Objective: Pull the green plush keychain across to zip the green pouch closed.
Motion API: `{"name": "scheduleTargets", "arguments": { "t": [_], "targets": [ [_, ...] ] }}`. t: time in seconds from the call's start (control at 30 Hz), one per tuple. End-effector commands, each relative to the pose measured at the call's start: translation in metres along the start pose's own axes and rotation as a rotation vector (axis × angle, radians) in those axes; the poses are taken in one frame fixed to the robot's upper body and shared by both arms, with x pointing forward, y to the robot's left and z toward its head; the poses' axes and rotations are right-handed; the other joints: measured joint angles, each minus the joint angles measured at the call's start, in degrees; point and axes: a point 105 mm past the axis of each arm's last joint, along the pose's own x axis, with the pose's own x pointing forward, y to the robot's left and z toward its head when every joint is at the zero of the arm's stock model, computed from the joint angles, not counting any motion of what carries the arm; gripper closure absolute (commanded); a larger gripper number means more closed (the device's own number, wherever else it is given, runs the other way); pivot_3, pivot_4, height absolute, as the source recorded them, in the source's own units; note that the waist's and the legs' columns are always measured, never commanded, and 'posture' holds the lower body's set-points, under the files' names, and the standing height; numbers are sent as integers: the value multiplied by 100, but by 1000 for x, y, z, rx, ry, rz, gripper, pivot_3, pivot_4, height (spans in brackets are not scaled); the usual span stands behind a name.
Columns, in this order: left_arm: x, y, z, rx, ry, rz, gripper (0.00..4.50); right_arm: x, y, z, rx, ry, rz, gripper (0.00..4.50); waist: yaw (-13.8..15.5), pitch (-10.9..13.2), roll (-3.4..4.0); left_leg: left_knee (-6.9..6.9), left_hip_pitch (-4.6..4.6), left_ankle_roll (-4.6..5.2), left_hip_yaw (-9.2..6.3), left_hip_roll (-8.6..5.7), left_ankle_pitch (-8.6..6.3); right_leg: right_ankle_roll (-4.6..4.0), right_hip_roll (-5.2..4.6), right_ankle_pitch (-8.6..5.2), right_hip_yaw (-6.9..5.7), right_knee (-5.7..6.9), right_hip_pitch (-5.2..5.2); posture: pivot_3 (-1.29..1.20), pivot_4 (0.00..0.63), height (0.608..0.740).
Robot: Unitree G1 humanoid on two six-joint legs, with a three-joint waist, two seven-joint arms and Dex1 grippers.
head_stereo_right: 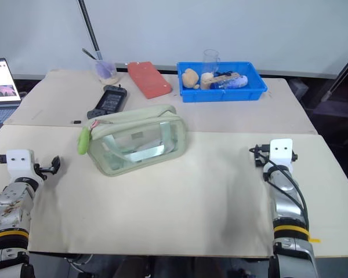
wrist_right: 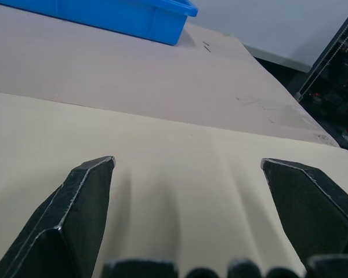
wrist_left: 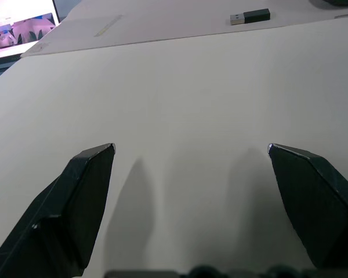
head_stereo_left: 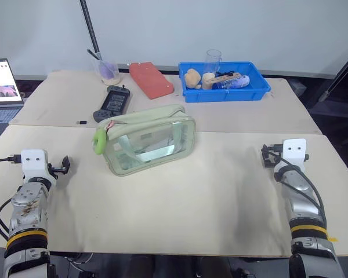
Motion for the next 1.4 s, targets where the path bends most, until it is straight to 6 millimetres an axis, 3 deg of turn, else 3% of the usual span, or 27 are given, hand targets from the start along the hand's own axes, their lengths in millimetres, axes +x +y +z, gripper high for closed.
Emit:
{"name": "scheduleTargets", "arguments": {
  "t": [0.03, 0.13, 0.23, 0.33, 0.4, 0.47, 0.6, 0.7, 0.8, 0.9, 1.07, 1.37, 1.4],
  "targets": [
    [-4, 13, 22, 4, -79, 23, 0, 2, -7, 17, -12, -64, -13, 10, 0, 0, 0, 0, 0, 0, 0, 0, 0, 0, 0, 0, 0, 0, 0, 0, 150, 740],
    [-10, 18, 48, -11, -150, -33, 0, 5, -10, 37, -30, -111, 16, 10, -11, 1, -1, 0, -2, 0, 0, 1, 0, -1, 0, 1, 0, -1, -2, 0, 150, 740],
    [-22, 7, 121, -1, -295, -229, 0, 5, 5, 89, -51, -217, 243, 10, -16, 25, -1, 5, -20, 0, 0, 8, 0, -4, 2, 2, 0, 2, -19, 0, 150, 740],
    [-30, -11, 157, 30, -336, -354, 0, 1, 19, 113, -70, -246, 400, 10, -15, 30, 3, 10, -19, 0, 10, 30, 0, -9, 10, 4, -3, -2, -16, 0, 150, 740],
    [-42, -41, 192, 108, -375, -505, 0, -10, 36, 137, -90, -270, 585, 10, 11, 28, 5, 7, -10, -1, 18, 37, 0, -2, 13, -24, -6, -9, -3, 0, 150, 740],
    [-61, -84, 226, 216, -416, -689, 0, -30, 59, 162, -129, -306, 807, 10, 35, 29, 4, 8, -17, -1, 34, 47, 0, 0, 16, -24, -20, -15, -1, 0, 150, 740],
    [-87, -135, 251, 350, -435, -900, 0, -59, 85, 192, -132, -333, 1039, 10, 22, 31, 4, 13, -48, 0, 46, 59, 0, 20, 18, -6, -34, -18, -12, 0, 150, 740],
    [-105, -173, 253, 498, -434, -1025, 0, -79, 101, 214, -119, -368, 1150, 10, 7, 31, 5, 11, -54, 0, 46, 59, -1, 17, 23, -8, -34, -17, -18, 0, 150, 740],
    [-112, -193, 242, 611, -386, -1085, 0, -94, 108, 228, -110, -381, 1202, 10, -4, 32, 6, 8, -56, 1, 47, 64, -1, 13, 31, -11, -32, -16, -23, 0, 150, 740],
    [-110, -201, 230, 717, -338, -1080, 0, -105, 109, 237, -114, -389, 1231, 10, 10, 33, 6, 8, -55, 1, 46, 70, -1, 10, 38, -15, -32, -12, -25, 0, 150, 740],
    [-98, -195, 213, 855, -265, -1037, 0, -121, 109, 248, -124, -412, 1269, 10, 16, 33, 7, 11, -58, 1, 46, 75, -1, 12, 42, -18, -32, -10, -31, 0, 150, 740],
    [-90, -193, 206, 876, -254, -1036, 4203, -119, 107, 256, -142, -430, 1211, 0, 33, 33, 7, 15, -61, 1, 46, 73, -1, 14, 39, -19, -32, -10, -32, 0, 150, 740],
    [-87, -192, 206, 878, -257, -1026, 4458, -118, 107, 255, -143, -427, 1204, 0, 33, 33, 7, 16, -62, 1, 46, 73, -1, 14, 39, -19, -32, -10, -31, 0, 150, 740]
  ]
}}
